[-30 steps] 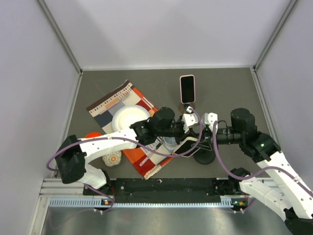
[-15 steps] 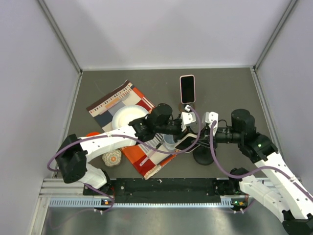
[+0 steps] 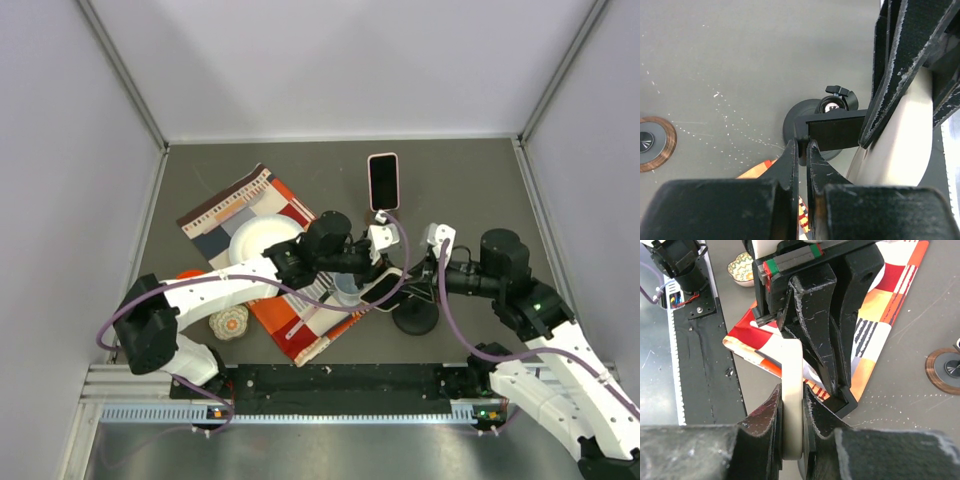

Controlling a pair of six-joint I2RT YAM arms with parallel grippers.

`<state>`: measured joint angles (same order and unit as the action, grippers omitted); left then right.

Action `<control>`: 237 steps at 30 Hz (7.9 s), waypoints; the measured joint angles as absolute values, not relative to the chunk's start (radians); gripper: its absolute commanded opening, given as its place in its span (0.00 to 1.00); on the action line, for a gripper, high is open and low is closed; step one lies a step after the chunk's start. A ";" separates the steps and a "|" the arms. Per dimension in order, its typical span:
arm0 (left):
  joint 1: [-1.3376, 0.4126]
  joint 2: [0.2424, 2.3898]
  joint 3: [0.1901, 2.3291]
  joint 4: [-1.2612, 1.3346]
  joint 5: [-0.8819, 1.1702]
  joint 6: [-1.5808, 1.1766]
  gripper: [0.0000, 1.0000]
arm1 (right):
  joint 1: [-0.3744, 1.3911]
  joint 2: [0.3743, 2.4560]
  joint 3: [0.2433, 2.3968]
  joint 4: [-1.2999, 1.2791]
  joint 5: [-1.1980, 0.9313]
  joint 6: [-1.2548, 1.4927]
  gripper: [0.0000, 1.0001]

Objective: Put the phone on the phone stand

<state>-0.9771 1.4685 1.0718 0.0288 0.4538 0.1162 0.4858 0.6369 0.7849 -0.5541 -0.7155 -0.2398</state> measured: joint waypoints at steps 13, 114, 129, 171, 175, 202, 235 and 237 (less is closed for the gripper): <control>-0.993 1.446 1.050 0.062 0.150 0.017 0.00 | 0.486 0.829 0.952 -0.694 -0.501 -0.063 0.00; -0.878 1.563 1.296 -0.210 0.356 -0.284 0.66 | 0.252 0.928 1.019 -0.896 -0.192 0.168 0.58; -0.768 1.829 1.459 -0.024 0.680 -0.305 0.64 | 0.173 0.899 0.929 -0.809 -0.431 0.168 0.50; -0.748 1.920 1.389 0.254 0.979 -0.447 0.77 | 0.154 0.862 0.864 -0.738 -0.517 0.104 0.00; -0.747 1.900 1.368 0.255 0.977 -0.448 0.77 | 0.154 0.866 0.864 -0.733 -0.525 0.089 0.00; -0.736 1.168 1.120 -0.077 0.512 -0.385 0.78 | 0.154 0.969 1.029 -0.772 -0.367 -0.001 0.86; -0.736 1.098 1.269 -0.493 0.376 -0.153 0.79 | 0.765 1.341 1.528 -1.305 0.743 1.430 0.99; -0.736 1.087 1.251 -0.490 0.365 -0.145 0.79 | 0.770 1.344 1.528 -1.314 0.763 1.489 0.99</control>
<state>-0.7357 1.0870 1.2510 -0.4900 0.3653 -0.1452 0.7696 1.3441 1.5284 -1.3140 0.7631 1.4895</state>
